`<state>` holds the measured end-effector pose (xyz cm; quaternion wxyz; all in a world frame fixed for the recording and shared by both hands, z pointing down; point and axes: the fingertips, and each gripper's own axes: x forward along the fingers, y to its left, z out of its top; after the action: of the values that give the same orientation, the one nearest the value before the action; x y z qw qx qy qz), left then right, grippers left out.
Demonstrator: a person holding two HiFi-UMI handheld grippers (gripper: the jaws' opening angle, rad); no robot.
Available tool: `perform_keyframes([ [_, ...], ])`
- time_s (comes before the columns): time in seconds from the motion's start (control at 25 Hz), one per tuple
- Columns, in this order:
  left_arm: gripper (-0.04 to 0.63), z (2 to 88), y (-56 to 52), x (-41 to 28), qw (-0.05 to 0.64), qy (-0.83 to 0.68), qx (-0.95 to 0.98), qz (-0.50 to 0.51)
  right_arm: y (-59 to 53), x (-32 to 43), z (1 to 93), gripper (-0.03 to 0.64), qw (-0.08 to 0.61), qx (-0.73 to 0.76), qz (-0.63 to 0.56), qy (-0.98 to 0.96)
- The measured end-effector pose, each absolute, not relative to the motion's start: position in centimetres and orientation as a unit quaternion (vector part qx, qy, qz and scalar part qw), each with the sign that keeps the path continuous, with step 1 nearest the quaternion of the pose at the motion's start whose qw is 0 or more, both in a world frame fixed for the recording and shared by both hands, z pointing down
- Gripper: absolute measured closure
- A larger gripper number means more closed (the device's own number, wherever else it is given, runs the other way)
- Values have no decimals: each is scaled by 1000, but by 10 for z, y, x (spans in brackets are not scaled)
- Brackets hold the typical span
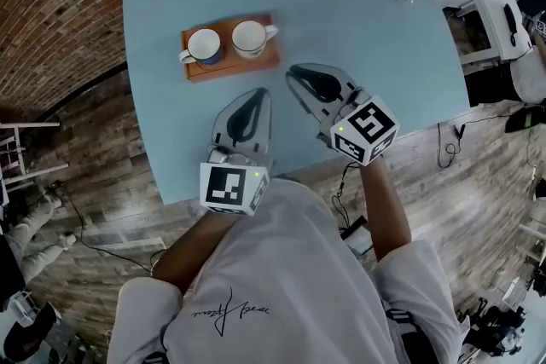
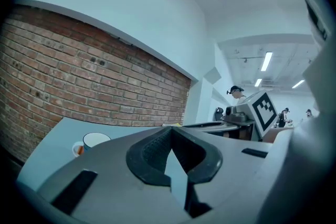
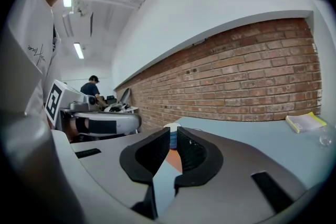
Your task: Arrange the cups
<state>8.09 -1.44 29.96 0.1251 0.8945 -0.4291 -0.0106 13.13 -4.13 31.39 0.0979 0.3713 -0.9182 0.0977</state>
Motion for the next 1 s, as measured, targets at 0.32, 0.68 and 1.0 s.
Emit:
perform_keyframes([
  [0.32,586,321,-38,95,154,-472,868,-2,-85,146,347,594,145,350,103,-920],
  [0.68,586,333,-43,89,159,-488,858,18,-104,143,350,594,121,333,114,-928],
  [1.0,586,336,-53,88,160,-476,864,34,-124,142,356,589,149,318,93,-932],
])
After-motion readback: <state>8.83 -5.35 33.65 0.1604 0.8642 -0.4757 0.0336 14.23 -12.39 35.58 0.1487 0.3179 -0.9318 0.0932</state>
